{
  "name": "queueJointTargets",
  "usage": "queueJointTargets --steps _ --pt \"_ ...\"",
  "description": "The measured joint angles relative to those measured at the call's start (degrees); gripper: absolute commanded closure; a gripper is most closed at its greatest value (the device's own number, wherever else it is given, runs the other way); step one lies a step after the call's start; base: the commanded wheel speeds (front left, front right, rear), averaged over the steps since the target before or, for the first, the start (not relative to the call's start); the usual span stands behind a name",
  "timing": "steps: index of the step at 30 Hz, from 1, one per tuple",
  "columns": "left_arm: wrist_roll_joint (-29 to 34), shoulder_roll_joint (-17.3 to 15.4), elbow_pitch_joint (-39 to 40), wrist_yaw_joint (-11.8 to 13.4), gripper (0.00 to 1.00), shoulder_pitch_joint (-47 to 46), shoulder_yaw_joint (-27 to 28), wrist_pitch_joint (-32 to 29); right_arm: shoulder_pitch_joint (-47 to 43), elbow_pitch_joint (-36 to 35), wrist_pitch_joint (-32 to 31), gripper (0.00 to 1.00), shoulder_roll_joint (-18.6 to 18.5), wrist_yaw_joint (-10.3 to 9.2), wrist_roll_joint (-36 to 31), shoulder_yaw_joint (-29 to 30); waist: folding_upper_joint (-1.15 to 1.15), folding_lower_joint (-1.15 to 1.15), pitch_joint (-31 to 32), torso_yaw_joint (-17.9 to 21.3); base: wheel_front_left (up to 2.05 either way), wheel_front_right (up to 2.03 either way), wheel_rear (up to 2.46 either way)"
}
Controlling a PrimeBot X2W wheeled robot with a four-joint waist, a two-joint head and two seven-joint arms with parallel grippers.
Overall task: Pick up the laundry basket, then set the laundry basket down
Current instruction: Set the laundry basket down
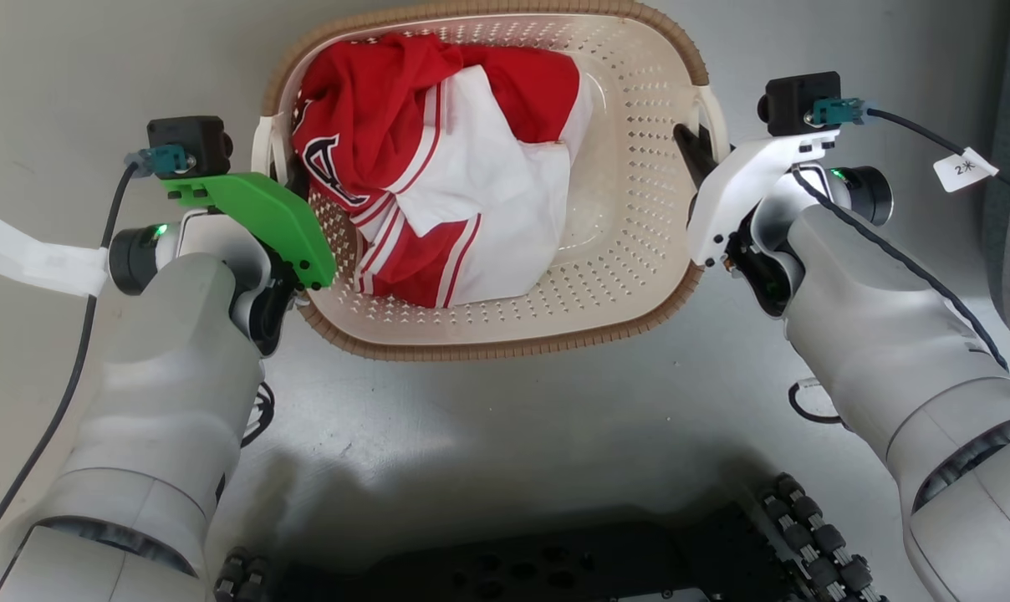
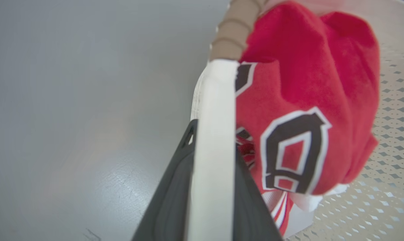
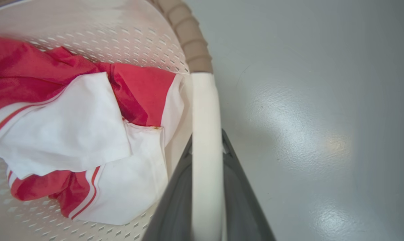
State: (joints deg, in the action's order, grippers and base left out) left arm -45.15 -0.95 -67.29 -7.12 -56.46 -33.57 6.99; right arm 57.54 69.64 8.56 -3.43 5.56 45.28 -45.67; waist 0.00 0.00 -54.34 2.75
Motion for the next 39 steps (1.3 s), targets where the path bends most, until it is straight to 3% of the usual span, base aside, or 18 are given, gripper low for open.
queueJointTargets --steps 1,2,3,4,5,17,33,39 --pt "-0.1 0.0 -0.2 0.0 1.0 0.0 0.0 -0.4 0.0 0.0 0.1 0.55 0.0 0.07 -0.1 -0.2 0.0 0.0 0.0 0.0 0.0 0.0 0.0" --pt "-0.3 0.0 -0.4 0.0 0.78 0.0 0.0 -0.5 0.0 0.0 0.4 0.0 0.0 0.18 -0.1 -0.3 0.0 0.0 0.1 0.0 0.0 0.0 0.0" --pt "-0.5 0.0 -0.5 0.0 0.57 0.0 0.0 -1.0 0.0 0.0 0.5 0.0 -0.1 0.42 -0.1 -0.5 0.0 0.0 0.1 -0.1 0.0 0.0 0.0" --pt "-0.5 -0.1 -0.6 0.0 0.19 0.0 0.0 -1.2 0.0 0.1 0.5 0.0 -0.3 0.43 -0.1 -0.6 0.0 0.0 0.1 -0.1 0.0 0.0 0.0" --pt "-0.6 -0.3 -0.8 0.0 0.0 0.0 0.0 -1.4 0.0 0.3 0.6 0.0 -0.7 0.43 -0.2 -0.6 0.0 0.0 0.2 -0.1 0.0 0.0 0.0" --pt "-1.0 -0.6 -0.8 0.0 0.0 0.0 -0.5 -1.3 0.0 1.0 1.9 0.0 -1.2 0.96 -0.2 -1.0 0.0 0.0 1.7 -0.5 0.0 0.0 0.0" --pt "-0.1 -0.6 2.0 0.0 0.0 2.8 -3.8 5.7 -3.2 0.8 4.8 0.0 -1.5 0.99 -0.1 -0.8 0.0 0.0 8.9 -0.6 0.0 0.0 0.0" --pt "0.9 -2.0 3.5 0.0 0.0 4.3 -5.1 7.2 -5.1 -0.2 5.6 0.0 -1.7 1.15 -0.1 -0.3 0.0 0.0 12.7 -0.6 0.0 0.0 0.0"
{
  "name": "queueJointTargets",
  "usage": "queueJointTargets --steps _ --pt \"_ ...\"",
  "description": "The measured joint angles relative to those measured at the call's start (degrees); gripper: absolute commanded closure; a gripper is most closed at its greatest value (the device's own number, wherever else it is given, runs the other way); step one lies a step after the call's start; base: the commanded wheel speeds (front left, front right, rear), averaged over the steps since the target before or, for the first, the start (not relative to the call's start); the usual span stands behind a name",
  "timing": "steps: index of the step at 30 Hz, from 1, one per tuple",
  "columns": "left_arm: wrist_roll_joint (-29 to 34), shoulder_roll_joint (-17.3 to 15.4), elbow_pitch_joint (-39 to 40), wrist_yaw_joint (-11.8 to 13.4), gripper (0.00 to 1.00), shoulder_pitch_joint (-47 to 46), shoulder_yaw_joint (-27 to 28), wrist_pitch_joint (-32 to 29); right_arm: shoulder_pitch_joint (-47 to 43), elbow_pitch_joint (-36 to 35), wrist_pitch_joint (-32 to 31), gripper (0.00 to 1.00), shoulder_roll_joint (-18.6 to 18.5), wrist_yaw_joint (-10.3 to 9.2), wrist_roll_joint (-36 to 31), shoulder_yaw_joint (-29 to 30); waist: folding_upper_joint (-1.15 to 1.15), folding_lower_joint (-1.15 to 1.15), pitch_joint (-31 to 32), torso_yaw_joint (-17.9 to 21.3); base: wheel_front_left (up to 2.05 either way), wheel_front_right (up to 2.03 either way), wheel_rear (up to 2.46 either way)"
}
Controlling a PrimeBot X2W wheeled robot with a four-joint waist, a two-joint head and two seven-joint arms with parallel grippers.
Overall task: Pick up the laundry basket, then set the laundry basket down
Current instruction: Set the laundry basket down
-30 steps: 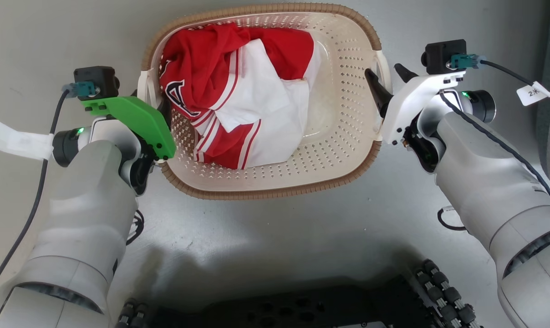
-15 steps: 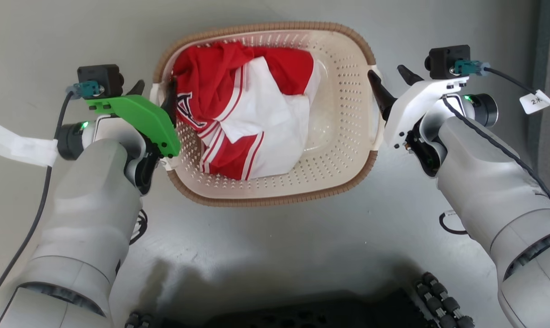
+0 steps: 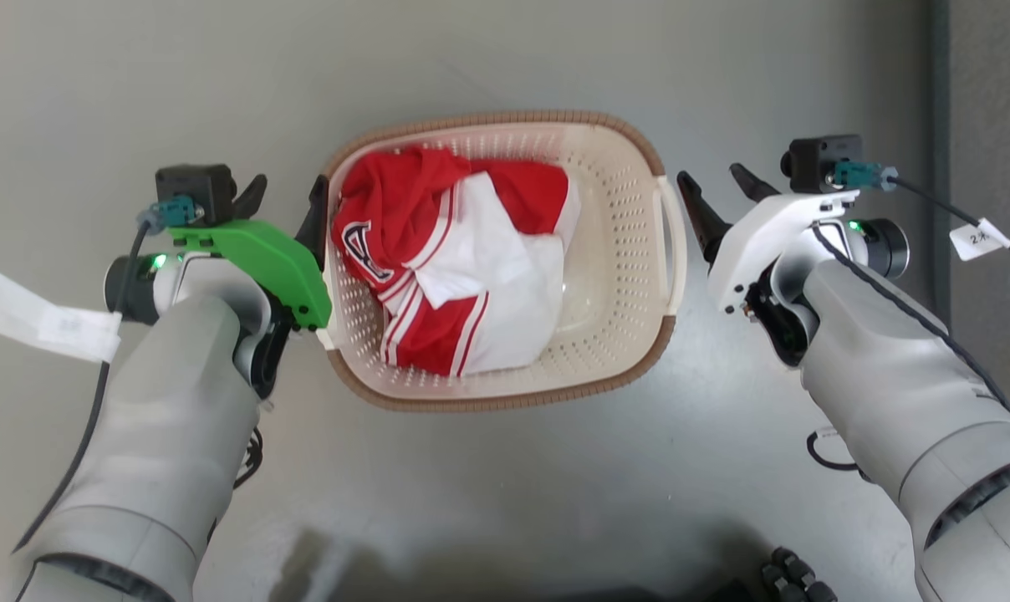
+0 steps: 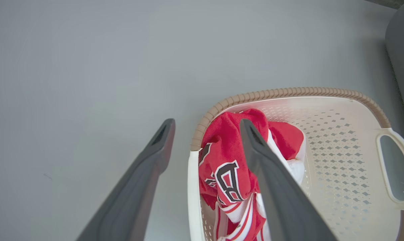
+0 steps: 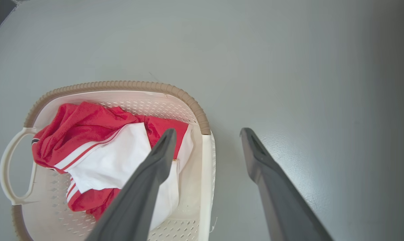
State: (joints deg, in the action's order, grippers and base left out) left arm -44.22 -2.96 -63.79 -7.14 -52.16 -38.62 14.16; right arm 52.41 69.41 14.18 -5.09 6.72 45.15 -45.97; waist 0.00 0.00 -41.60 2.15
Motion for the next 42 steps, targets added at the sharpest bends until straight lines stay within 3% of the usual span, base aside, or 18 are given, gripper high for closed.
queueJointTargets --steps 8,14,24,38,42 --pt "0.8 -2.0 3.5 0.0 0.0 2.3 1.2 0.3 -2.7 -3.7 0.2 0.0 -1.3 0.31 0.1 2.4 0.0 0.0 6.2 0.3 0.0 0.0 0.0" --pt "3.3 -4.0 10.8 0.2 0.0 3.0 4.5 0.3 -2.8 -9.6 0.2 0.0 -3.6 -0.86 -0.5 5.5 0.0 0.0 10.2 0.6 0.0 0.0 0.0" --pt "7.5 -6.4 22.0 3.1 0.0 6.9 9.0 0.3 -5.2 -19.7 0.2 0.0 -6.2 -4.12 -4.6 9.9 0.0 0.0 15.4 1.0 0.0 0.0 0.0" --pt "14.4 -8.1 37.1 8.1 0.0 15.7 13.8 0.3 -12.1 -35.9 0.3 0.0 -9.9 -10.44 -12.3 17.1 0.0 0.0 22.2 1.4 0.0 0.0 0.0" --pt "15.7 -8.5 40.8 9.4 0.0 18.9 14.6 0.3 -15.4 -39.6 0.3 0.0 -10.6 -11.02 -14.3 18.3 0.0 0.0 24.2 1.5 0.0 0.0 0.0"
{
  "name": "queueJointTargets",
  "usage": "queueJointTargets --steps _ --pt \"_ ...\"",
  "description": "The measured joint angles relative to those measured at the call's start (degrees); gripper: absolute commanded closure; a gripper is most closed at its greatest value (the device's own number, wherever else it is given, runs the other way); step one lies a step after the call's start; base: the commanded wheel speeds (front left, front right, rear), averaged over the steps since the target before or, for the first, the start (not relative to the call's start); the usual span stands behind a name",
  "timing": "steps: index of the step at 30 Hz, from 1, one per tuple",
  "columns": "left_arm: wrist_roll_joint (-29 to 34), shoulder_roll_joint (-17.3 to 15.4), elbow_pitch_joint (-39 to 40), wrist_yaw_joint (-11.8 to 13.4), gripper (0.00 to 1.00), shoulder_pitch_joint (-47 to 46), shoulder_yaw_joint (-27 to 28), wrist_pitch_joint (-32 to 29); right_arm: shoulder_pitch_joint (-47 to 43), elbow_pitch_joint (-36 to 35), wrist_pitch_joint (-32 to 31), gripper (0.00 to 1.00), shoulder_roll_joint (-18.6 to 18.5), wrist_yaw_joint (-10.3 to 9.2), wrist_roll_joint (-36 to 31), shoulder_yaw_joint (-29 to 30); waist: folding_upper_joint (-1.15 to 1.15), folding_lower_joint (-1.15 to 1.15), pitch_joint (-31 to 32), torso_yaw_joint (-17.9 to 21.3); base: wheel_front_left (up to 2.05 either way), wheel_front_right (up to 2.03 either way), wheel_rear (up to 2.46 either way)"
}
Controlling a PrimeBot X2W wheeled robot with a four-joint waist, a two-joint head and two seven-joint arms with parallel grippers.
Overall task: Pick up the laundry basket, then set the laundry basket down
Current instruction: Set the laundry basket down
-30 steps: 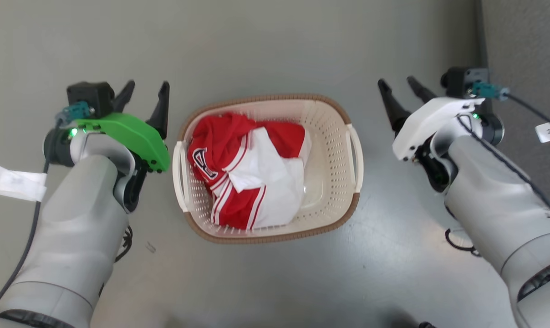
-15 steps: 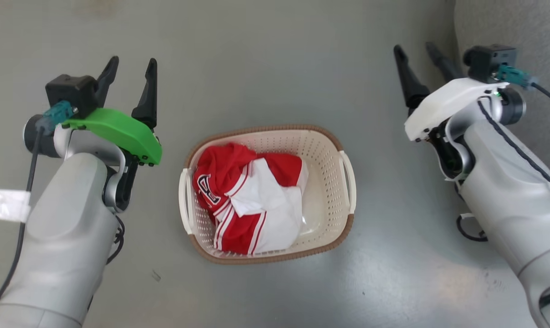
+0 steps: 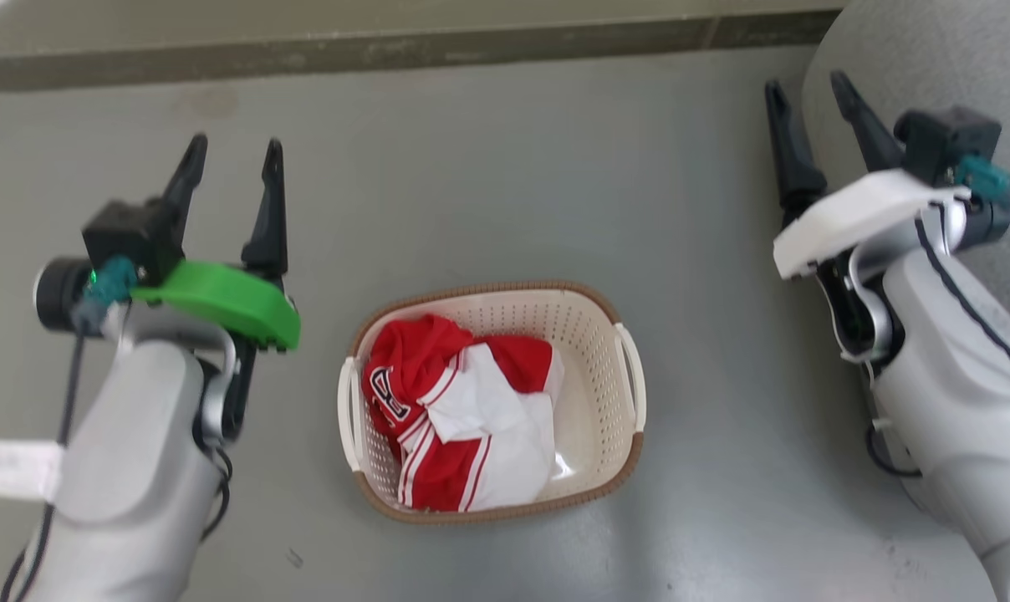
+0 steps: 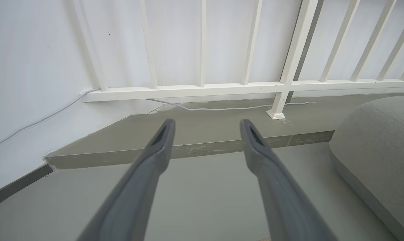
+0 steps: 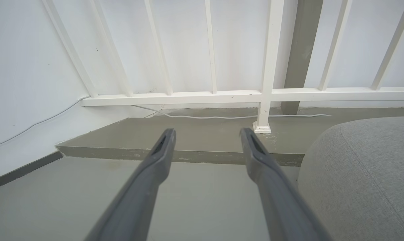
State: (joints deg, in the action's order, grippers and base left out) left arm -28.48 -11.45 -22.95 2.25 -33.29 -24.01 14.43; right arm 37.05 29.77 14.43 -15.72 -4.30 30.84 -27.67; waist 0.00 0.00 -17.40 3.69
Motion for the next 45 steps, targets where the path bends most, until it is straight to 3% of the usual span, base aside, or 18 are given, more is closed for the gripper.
queueJointTargets --steps 22,45 --pt "2.1 -0.4 10.0 3.3 0.0 22.2 1.9 0.0 -20.6 -10.0 0.0 0.0 -0.5 -2.36 -4.3 2.7 0.0 0.0 10.7 0.3 0.0 0.0 0.0" --pt "2.6 -0.3 15.7 3.9 0.0 30.5 3.4 0.0 -29.8 -16.5 0.0 0.0 -1.0 -2.83 -7.1 5.8 0.0 0.0 14.3 0.3 0.0 0.0 0.0"
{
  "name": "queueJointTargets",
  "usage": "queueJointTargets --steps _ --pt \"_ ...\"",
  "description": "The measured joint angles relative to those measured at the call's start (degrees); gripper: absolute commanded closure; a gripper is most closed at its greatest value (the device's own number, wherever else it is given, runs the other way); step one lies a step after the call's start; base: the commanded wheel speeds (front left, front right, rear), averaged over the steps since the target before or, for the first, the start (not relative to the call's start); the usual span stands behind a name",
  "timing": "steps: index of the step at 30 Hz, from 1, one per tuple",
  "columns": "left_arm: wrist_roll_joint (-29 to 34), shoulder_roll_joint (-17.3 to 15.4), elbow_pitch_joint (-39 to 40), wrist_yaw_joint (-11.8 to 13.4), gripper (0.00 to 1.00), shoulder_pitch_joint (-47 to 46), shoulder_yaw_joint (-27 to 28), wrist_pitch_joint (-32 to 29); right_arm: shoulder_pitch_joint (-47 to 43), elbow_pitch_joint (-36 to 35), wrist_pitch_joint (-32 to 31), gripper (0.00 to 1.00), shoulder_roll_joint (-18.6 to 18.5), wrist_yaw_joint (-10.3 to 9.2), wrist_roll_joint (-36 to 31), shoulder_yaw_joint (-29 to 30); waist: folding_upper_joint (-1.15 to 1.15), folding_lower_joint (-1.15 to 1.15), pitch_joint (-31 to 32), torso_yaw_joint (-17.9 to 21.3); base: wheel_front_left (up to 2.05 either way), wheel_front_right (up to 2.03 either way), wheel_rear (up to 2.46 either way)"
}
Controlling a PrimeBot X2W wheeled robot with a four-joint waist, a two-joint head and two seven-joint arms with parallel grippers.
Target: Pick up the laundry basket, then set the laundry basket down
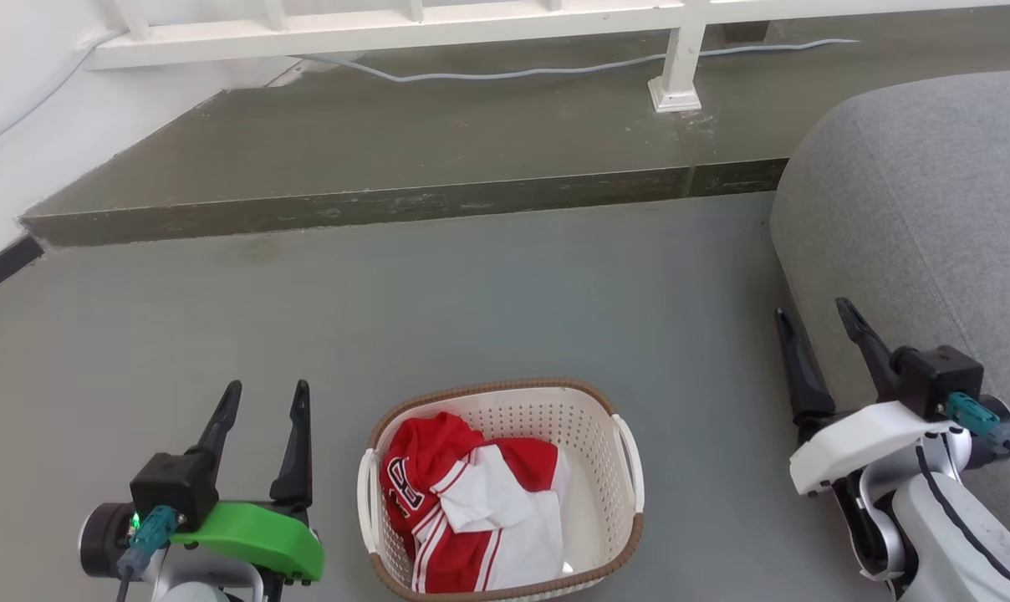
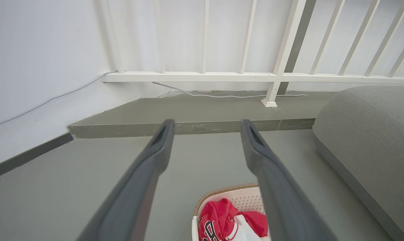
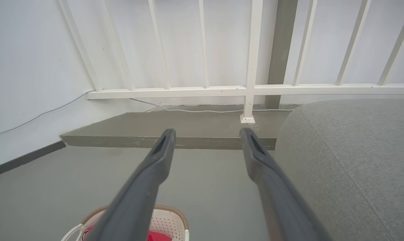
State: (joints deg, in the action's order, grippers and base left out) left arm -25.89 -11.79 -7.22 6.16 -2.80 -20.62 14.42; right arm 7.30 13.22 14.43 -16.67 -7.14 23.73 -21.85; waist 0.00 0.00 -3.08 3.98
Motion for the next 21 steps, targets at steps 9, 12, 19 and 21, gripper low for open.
queueJointTargets --steps 9,12,19,21 --pt "1.7 0.0 1.6 0.5 0.0 1.5 0.3 -0.1 -1.7 -2.0 -0.2 0.0 0.0 -0.03 -1.0 1.5 0.0 0.0 0.1 0.0 0.0 0.0 0.0" --pt "2.2 0.0 2.2 0.5 0.0 1.8 0.4 -0.3 -2.2 -2.5 -0.4 0.0 0.0 -0.03 -1.5 2.1 0.0 0.0 0.2 0.0 0.0 0.0 0.0" --pt "2.5 0.0 2.9 0.5 0.0 2.1 0.9 -0.4 -3.3 -3.9 -1.3 0.0 0.0 -0.03 -2.6 3.2 0.0 0.0 0.2 -0.1 0.0 0.0 0.0" --pt "2.4 0.2 2.5 0.5 1.0 2.3 0.7 -0.5 -3.5 -3.6 -1.4 1.0 0.3 0.02 -2.6 3.1 0.0 0.0 0.2 -0.1 0.0 0.0 0.0"
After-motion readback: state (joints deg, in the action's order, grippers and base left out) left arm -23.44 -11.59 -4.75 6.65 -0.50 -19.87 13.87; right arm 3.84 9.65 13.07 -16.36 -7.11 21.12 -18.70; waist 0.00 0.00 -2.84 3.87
